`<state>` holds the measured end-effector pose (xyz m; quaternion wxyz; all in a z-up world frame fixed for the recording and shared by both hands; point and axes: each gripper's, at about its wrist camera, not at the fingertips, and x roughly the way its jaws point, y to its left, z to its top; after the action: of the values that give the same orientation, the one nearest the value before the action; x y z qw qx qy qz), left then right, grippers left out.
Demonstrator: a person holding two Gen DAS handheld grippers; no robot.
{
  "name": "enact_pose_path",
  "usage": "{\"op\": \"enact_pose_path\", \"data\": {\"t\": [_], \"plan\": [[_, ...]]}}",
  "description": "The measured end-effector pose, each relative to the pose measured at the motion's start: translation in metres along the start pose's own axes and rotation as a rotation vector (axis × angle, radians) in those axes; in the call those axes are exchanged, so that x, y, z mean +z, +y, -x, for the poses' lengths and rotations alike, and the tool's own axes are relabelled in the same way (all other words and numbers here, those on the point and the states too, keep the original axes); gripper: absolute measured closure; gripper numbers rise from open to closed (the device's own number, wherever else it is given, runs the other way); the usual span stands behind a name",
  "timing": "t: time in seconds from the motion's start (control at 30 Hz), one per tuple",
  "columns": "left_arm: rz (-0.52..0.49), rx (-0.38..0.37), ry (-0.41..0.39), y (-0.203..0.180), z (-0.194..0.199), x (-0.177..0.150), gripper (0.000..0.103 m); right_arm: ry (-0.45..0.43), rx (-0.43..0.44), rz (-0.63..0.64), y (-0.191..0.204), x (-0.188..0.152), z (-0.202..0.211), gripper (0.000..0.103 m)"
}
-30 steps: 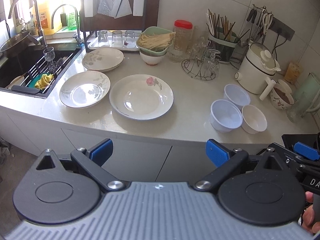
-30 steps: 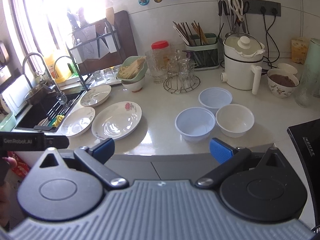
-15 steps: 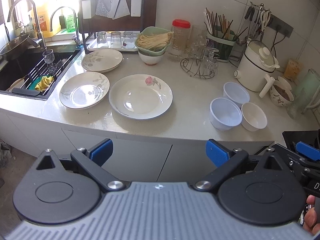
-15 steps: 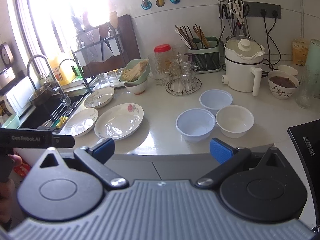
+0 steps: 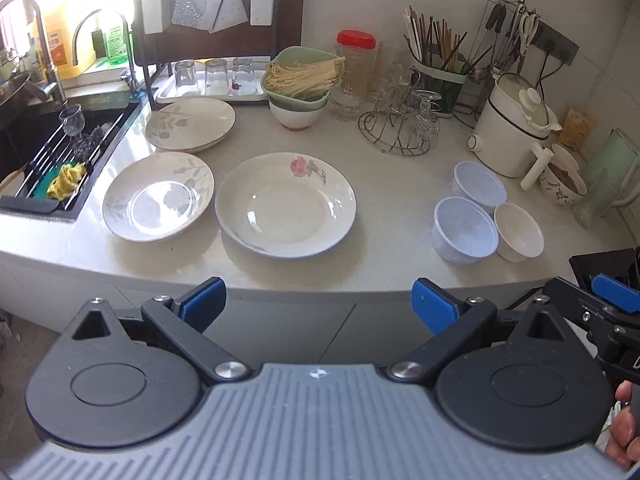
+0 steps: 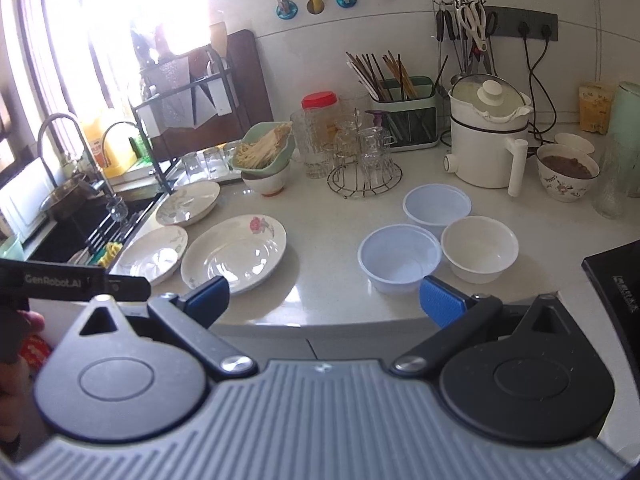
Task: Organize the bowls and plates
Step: 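Close the left tool on the leaf-print plate rim while the right tool grips beside it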
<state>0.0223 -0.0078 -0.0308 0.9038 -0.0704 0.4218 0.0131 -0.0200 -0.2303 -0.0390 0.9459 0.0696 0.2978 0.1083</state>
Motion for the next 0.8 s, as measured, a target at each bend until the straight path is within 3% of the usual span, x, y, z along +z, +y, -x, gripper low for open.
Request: {"op": "enact_pose_path", "data": {"t": [0.2,0.47,0.57,0.8], "plan": [[-0.045,-0.019,0.032,0.055,-0.02,0.03,0.002,0.003,-0.026,-0.068,0.041,0.001,-0.03,0.0],[-0.09,-0.013,0.022,0.12,-0.048,0.06,0.002,0.058,0.002,-0.031,0.091,0.013,-0.07,0.0],[-0.072,-0.023,0.038,0.142,-0.062,0.065,0.002,0.064,0.01,0.001,0.109,0.018,-0.088,0.002],[-0.061,-0.043,0.055,0.189,-0.093,0.084,0.002,0.096,-0.008,-0.067,0.138,0.02,-0.13,0.013]]}}
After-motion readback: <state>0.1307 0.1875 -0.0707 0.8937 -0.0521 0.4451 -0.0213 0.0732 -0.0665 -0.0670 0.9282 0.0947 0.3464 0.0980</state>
